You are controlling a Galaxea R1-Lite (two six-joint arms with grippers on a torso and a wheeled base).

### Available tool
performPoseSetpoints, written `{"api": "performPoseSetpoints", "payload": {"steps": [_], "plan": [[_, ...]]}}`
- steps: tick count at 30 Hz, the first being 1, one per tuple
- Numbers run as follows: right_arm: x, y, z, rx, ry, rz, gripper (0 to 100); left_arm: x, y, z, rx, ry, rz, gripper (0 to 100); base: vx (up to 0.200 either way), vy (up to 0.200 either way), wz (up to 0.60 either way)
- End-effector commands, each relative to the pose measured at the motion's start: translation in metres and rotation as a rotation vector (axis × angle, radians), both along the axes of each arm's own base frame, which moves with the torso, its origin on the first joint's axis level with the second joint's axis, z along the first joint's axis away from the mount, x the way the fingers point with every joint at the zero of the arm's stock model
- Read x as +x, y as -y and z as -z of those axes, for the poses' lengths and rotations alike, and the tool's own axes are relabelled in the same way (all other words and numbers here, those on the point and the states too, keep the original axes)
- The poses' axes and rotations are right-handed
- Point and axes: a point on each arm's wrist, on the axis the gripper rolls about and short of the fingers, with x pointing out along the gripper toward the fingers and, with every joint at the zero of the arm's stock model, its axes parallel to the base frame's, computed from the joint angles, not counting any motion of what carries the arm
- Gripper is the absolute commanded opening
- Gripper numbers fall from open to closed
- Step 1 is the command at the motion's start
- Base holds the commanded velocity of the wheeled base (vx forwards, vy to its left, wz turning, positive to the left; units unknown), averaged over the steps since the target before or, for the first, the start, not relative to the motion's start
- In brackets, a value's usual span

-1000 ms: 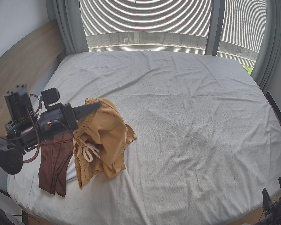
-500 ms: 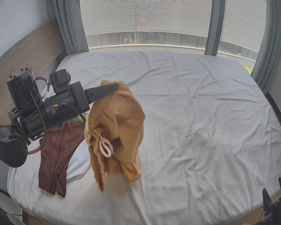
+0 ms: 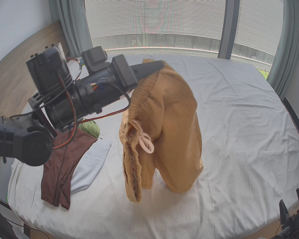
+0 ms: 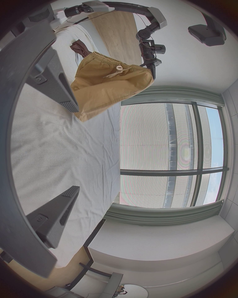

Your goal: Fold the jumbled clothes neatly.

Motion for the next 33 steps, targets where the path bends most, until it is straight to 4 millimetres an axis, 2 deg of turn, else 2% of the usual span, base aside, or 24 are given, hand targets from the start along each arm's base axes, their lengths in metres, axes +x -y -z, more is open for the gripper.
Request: {"api": "performPoseSetpoints", "payload": {"steps": [1, 2, 3, 6, 14, 16, 17, 24, 27, 33], "plan": [[0.0, 0.0, 0.005, -0.001, -0.002, -0.001, 100, 0.007, 0.038, -0.006, -0.073, -0.051, 0.059, 0, 0.0, 0.0, 0.0], [0.0, 0.0, 0.005, -0.001, -0.002, -0.001, 100, 0.007, 0.038, -0.006, -0.073, -0.051, 0.059, 0, 0.0, 0.0, 0.0], [0.0, 0.0, 0.005, -0.001, -0.002, -0.001, 100, 0.005, 0.044, -0.015, -0.121, -0.069, 0.075, 0, 0.0, 0.0, 0.0], [0.0, 0.0, 0.005, -0.001, -0.002, -0.001, 100, 0.002, 0.05, -0.026, -0.187, -0.108, 0.1, 0, 0.0, 0.0, 0.0], [0.0, 0.0, 0.005, -0.001, -0.002, -0.001, 100, -0.004, 0.058, -0.035, -0.282, -0.19, 0.131, 0, 0.0, 0.0, 0.0], [0.0, 0.0, 0.005, -0.001, 0.0, -0.001, 100, 0.0, 0.059, -0.03, -0.277, -0.197, 0.117, 0, 0.0, 0.0, 0.0], [0.0, 0.0, 0.005, 0.001, 0.0, -0.001, 100, 0.011, 0.06, -0.019, -0.269, -0.207, 0.084, 0, 0.0, 0.0, 0.0], [0.0, 0.0, 0.005, -0.001, 0.0, -0.001, 100, 0.043, 0.033, 0.031, -0.215, -0.211, -0.055, 0, 0.0, 0.0, 0.0], [0.0, 0.0, 0.005, -0.001, 0.0, -0.001, 100, 0.047, 0.028, 0.039, -0.212, -0.211, -0.07, 0, 0.0, 0.0, 0.0], [0.0, 0.0, 0.005, -0.001, 0.0, 0.0, 100, 0.056, 0.007, 0.058, -0.163, -0.211, -0.146, 0, 0.0, 0.0, 0.0]]}}
